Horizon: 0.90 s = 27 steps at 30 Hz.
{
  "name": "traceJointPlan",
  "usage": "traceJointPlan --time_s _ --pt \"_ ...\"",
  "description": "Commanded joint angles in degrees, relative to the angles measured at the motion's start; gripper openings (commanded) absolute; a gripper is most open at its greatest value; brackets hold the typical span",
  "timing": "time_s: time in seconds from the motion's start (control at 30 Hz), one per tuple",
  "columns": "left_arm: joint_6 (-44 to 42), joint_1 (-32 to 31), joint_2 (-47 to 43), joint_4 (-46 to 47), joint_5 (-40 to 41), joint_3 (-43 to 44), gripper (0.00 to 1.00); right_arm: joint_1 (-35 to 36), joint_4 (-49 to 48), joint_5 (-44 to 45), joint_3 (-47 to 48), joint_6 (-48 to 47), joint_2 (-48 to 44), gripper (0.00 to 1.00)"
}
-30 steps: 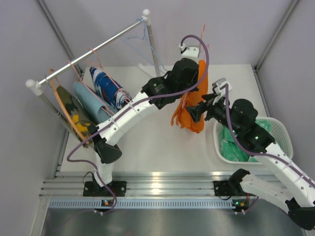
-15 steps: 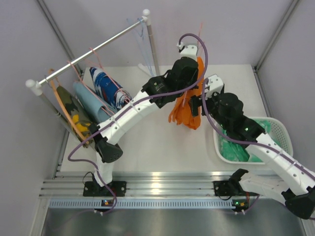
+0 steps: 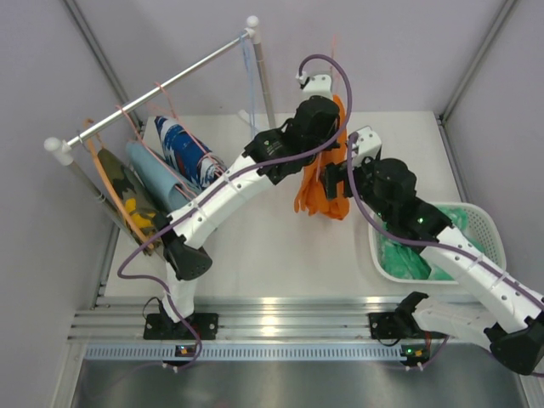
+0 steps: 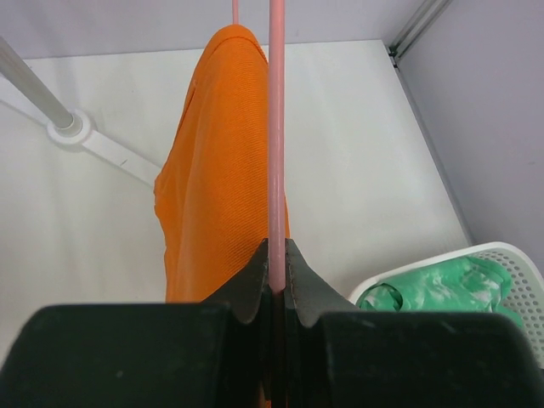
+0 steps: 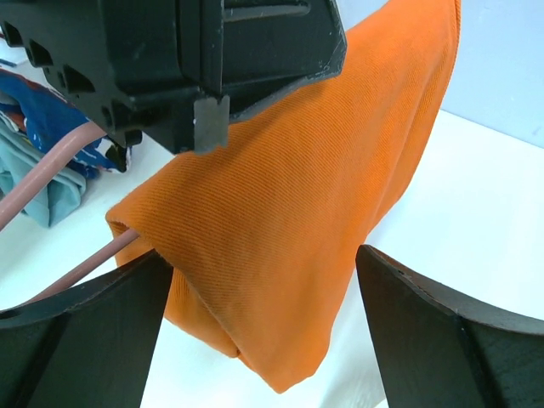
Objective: Remove the trousers from the hanger
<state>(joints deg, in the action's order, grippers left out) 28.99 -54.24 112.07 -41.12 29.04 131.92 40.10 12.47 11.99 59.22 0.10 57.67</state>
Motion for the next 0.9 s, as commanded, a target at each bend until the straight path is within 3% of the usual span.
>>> traceJointPlan --time_s 0.0,0.17,0.27,0.4,0.53,0.73,0.77,0.87 --pt "1.85 0.8 -2.38 12.21 2.25 3.0 0.0 0.95 -2.53 -0.22 -0.07 0.43 0.6 0.89" --pt "3.09 1.15 -3.26 13.26 1.55 1.51 0.0 0.95 -5.61 1.55 -2.35 -2.29 1.92 0.88" --pt "3.96 1.41 -4.75 14.14 1.38 -1.3 0.0 0.86 -7.11 2.51 -2.62 -2.12 3.67 0.82" --pt "5.11 1.94 -5.55 13.35 0.32 -2.28 0.0 0.86 -8.07 8.82 -3.23 -2.38 5.26 0.78" --pt "5.72 2.21 -5.9 13.26 -0.03 -2.89 0.0 0.95 -9.92 12.88 -4.37 -5.01 4.82 0.59" --pt "7.04 3.26 -6.69 13.61 -1.96 -3.86 0.0 0.86 -10.54 13.59 -4.64 -7.22 4.64 0.49" --pt "7.04 3.35 -6.78 13.7 -2.05 -3.86 0.0 0.86 -10.45 13.41 -4.55 -6.87 4.91 0.49" --pt "7.39 3.61 -6.69 13.61 -2.14 -4.12 0.0 0.86 -10.97 9.38 -4.55 -5.64 4.82 0.64"
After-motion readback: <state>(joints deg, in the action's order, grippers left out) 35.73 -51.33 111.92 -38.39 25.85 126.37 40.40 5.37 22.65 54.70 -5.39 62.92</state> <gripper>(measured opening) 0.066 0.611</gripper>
